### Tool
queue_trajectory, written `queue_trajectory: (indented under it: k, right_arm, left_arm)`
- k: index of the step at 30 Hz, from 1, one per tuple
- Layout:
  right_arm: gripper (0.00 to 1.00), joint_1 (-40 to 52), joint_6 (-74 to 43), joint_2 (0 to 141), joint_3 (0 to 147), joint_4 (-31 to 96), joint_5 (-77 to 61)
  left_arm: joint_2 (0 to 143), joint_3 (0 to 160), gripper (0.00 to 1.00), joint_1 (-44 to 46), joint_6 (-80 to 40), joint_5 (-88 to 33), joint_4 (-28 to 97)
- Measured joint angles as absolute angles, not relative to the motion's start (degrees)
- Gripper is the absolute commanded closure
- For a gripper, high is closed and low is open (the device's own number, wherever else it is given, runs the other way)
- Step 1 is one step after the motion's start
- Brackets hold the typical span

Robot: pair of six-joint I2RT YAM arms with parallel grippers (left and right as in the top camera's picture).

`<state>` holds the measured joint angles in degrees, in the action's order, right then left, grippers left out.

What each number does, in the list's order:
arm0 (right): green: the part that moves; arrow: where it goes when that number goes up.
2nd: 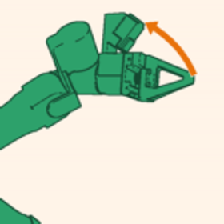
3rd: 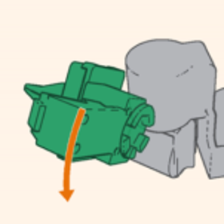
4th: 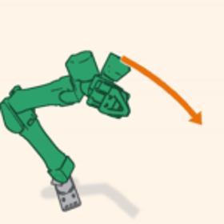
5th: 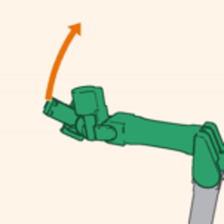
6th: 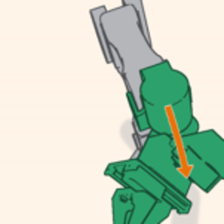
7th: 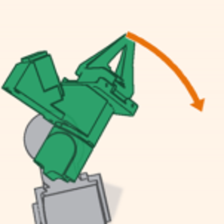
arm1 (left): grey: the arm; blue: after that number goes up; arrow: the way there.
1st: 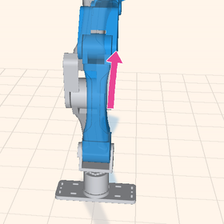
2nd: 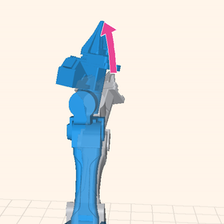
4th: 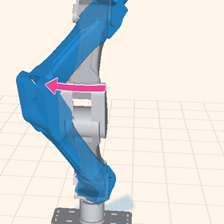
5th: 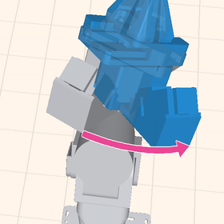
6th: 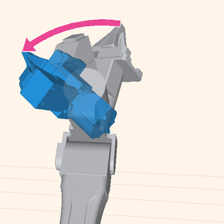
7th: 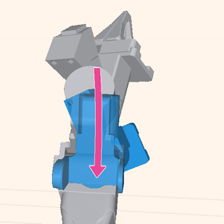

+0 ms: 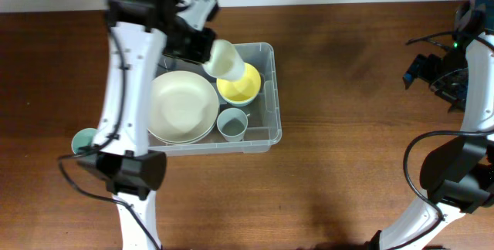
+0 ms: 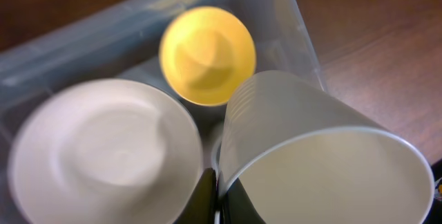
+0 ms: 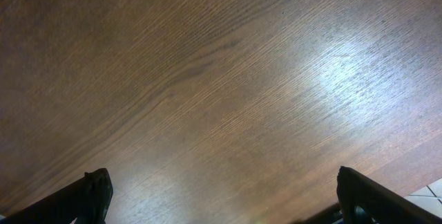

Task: Pack container
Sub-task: 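Lift the cream cup and lower it into the grey cup in the bin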

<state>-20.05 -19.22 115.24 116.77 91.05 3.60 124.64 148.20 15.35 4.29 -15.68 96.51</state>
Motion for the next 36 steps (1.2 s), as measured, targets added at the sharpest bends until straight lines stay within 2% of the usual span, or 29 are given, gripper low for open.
queue_trajectory:
  k: [9, 32, 33, 34, 35, 36]
  right_arm:
    - [0.01, -20.1, -19.2, 115.2, 116.8, 91.0, 3.6]
    - [0.01, -20.1, -19.2, 115.2, 116.8, 91.0, 3.6]
    - [0.01, -20.1, -19.2, 115.2, 116.8, 91.0, 3.6]
    - [0.01, -20.1, -19.2, 115.2, 116.8, 91.0, 3.6]
    - [0.01, -20.1, -19.2, 115.2, 116.8, 91.0, 3.6]
    - [0.01, -20.1, -19.2, 115.2, 116.8, 91.0, 3.6]
  left_arm:
    - [124.6, 136.1, 0.99, 24.1, -4.3, -7.0, 96.6]
    - [124.7, 126.1, 0.98, 24.1, -8.8, -2.3, 96.6]
    - [124.7, 125.8, 0.94, 24.1, -8.9, -2.2, 96.6]
    - [124.7, 125.7, 0.82, 24.1, -8.9, -2.1, 96.7]
    - [124.7, 125.7, 0.63, 24.1, -9.0, -2.0, 96.6]
    - [124.7, 125.7, 0.34, 24.1, -9.2, -1.9, 96.6]
